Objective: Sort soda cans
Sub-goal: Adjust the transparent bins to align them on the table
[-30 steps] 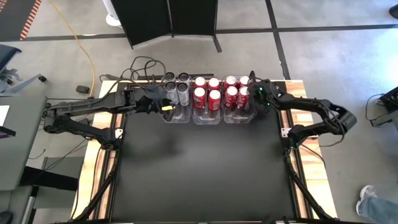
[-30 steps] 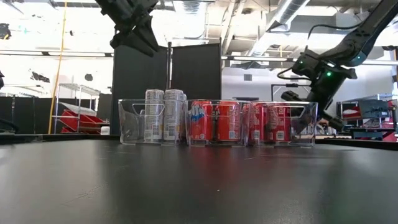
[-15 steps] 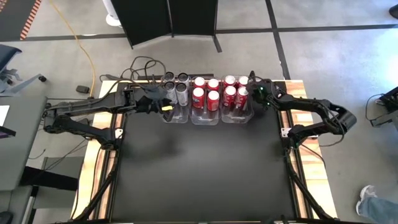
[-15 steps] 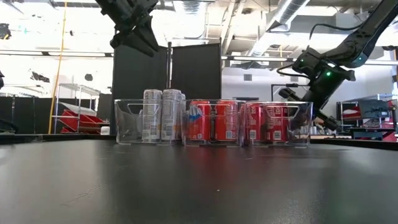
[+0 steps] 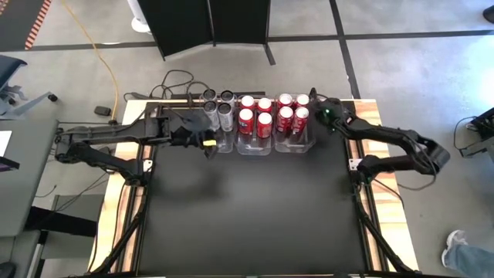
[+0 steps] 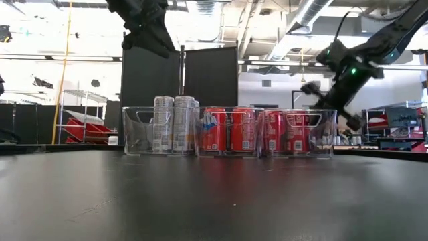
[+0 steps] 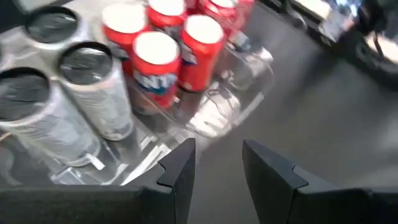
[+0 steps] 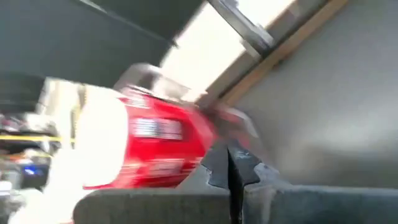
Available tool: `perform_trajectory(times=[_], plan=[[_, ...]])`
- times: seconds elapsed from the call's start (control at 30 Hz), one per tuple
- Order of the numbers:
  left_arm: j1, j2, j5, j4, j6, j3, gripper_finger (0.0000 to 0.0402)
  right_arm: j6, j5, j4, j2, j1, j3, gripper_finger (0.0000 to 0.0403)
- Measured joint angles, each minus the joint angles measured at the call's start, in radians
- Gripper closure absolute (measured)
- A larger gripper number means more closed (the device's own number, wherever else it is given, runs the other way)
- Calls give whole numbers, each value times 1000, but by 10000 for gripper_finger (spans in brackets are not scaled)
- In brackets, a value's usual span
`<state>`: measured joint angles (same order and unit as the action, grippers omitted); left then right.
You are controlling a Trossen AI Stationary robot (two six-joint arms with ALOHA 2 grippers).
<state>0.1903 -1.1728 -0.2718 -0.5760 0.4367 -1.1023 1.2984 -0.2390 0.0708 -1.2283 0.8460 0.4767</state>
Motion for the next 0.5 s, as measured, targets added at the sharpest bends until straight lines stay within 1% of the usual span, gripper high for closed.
perform_trajectory(times=[0.1,0.17,0.23,0.27,0.37,0.4,0.5], plan=[[-30,-8,-13,-29,-29,1,274,14,-103,-19,87,-32,3,399],[-45,-16,-23,-41,-32,1,274,-4,-124,-30,136,-45,3,399],[-55,-24,-20,-37,-43,0,274,-37,-125,-35,183,-52,3,399],[-62,-32,-3,-37,-63,1,274,-52,-124,-34,204,-60,3,399],[-79,-77,105,26,-156,-1,274,-96,-118,-42,265,-97,3,399],[-85,-100,126,30,-182,-1,274,-99,-121,-38,289,-117,3,399],[-102,-188,160,91,-215,0,274,-135,-181,-8,362,-188,3,399]])
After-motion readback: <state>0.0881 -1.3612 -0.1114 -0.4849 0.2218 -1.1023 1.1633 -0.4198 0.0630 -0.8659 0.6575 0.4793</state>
